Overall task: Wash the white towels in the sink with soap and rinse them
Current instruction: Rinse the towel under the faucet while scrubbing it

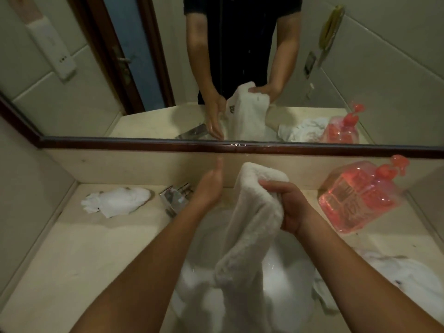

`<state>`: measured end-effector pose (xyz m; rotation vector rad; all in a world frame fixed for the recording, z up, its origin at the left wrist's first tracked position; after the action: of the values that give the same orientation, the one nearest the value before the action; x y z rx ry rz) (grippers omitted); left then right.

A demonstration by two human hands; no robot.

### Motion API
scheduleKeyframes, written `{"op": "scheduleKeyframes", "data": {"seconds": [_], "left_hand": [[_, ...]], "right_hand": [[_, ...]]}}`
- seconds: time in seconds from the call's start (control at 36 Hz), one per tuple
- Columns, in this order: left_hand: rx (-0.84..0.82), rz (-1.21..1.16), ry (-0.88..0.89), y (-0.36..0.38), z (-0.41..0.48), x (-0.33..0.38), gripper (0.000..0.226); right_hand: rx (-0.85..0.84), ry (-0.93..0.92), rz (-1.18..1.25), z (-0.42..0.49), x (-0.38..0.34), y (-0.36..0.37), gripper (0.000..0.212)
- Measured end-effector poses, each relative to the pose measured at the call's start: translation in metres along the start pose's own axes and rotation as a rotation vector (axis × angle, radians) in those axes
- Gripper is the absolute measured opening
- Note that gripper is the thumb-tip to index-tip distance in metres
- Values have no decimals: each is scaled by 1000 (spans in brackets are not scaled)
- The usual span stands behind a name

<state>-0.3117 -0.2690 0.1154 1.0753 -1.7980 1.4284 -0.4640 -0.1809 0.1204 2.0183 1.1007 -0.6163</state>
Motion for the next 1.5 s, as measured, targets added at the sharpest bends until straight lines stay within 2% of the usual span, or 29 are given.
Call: {"op": "scheduleKeyframes", "data": {"seconds": [0.08, 0.17, 0.19, 0.22, 0.25, 0.28, 0.36, 0.44, 0.5, 0.58, 0.67, 0.75, 0.81, 0.83, 0.89, 0.94, 1.0, 1.08, 1.17, 1.19, 1.25, 1.28, 1.33, 1.39, 1.44, 1.5], "left_hand": [[5, 88, -124, 15, -10, -53, 111], [-47, 116, -181, 34, -20, -60, 112], [-66, 89, -179, 41, -22, -57, 110], [-78, 22, -176, 46, -24, -53, 108], [-89, -59, -159, 50, -25, -50, 108], [-84, -136, -140, 52, -27, -48, 108], [-28, -295, -10, 54, -31, -48, 101], [19, -438, 151, 60, -42, -57, 111], [47, -408, 275, 71, -47, -61, 89], [39, -473, 289, 83, -57, -54, 76], [144, -441, 338, 80, -70, -38, 74], [264, -421, 257, 71, -65, -49, 103], [312, -389, 243, 59, -61, -51, 118], [325, -394, 257, 51, -60, -50, 116], [374, -391, 292, 34, -56, -47, 98], [375, -362, 328, 23, -51, -42, 90], [304, -263, 349, 21, -43, -36, 70], [185, -121, 382, 21, -32, -23, 36], [163, -69, 458, 12, -28, -12, 45], [171, -71, 482, 10, -28, -9, 49], [185, -110, 491, 4, -29, -5, 48], [186, -124, 474, 2, -30, -4, 48], [190, -135, 432, 0, -30, -3, 50], [188, -141, 392, -2, -27, 0, 50], [142, -123, 352, -2, -26, 5, 52], [58, -68, 298, -1, -28, 9, 53]], "right_hand": [[11, -13, 94, 1, 0, 0, 39], [-6, -19, 147, -3, -2, 2, 31], [0, -25, 150, -2, -2, 0, 36], [-5, -28, 157, -3, -2, 0, 48], [-1, -22, 159, -4, -2, -1, 64], [-3, -22, 170, -7, -4, -2, 69], [3, -52, 221, -14, -13, -10, 43], [-1, -59, 269, -20, -21, -15, 39], [21, -56, 260, -22, -22, -19, 38], [22, -30, 246, -21, -19, -21, 63], [-30, -6, 243, -20, -18, -27, 73], [-12, 64, 186, -21, -17, -39, 90], [17, 117, 117, -21, -15, -45, 73], [51, 144, 76, -18, -14, -49, 58], [114, 171, -39, -12, -11, -55, 40], [167, 193, -217, -8, -6, -57, 26], [217, 206, -423, -5, -2, -64, 23], [256, 172, -595, -5, -4, -68, 29], [341, 58, -712, -9, -18, -67, 33], [393, 21, -785, -10, -24, -69, 43], [490, -105, -865, -8, -34, -74, 87], [499, -182, -848, -7, -38, -74, 102], [425, -416, -867, -14, -49, -60, 102], [263, -513, -1082, -16, -44, -48, 103], [68, -537, -1386, -14, -29, -38, 84], [-5, -577, -1558, -8, -21, -39, 58]]}}
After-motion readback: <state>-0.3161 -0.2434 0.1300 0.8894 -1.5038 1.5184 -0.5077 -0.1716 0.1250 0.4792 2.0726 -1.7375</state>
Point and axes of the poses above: each hand's wrist, its own z-axis towards the middle knuckle, its own y-axis out of the palm, x = y × z, the point moved 8 cm from there along z, towards the middle knuckle, and after that the axes turned 12 degrees about x, right-handed, at the moved point
